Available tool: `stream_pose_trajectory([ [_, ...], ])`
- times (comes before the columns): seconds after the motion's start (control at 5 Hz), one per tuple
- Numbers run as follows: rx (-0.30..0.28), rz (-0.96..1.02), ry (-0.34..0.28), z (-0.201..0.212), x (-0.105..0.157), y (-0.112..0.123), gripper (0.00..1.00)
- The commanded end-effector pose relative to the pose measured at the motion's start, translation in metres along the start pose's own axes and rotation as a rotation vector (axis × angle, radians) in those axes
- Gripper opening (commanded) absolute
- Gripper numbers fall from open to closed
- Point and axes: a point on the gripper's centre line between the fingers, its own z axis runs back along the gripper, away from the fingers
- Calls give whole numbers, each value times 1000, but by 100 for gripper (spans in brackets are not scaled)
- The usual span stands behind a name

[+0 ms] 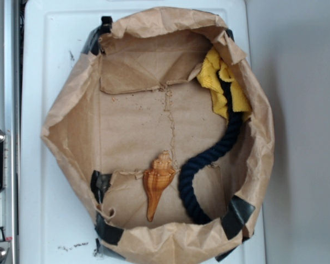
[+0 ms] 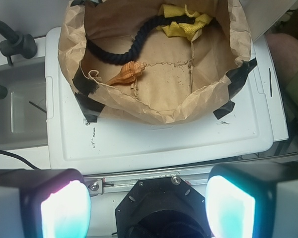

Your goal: Grab the shell.

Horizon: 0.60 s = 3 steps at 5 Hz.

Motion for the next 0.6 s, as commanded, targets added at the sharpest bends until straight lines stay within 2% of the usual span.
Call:
stream_pose_trajectory([
  [0.0, 0, 0, 0, 0, 0, 0, 100],
  [0.2, -43, 72, 2, -1, 25, -16, 100],
  [0.4, -48, 202, -11, -10, 49, -23, 100],
])
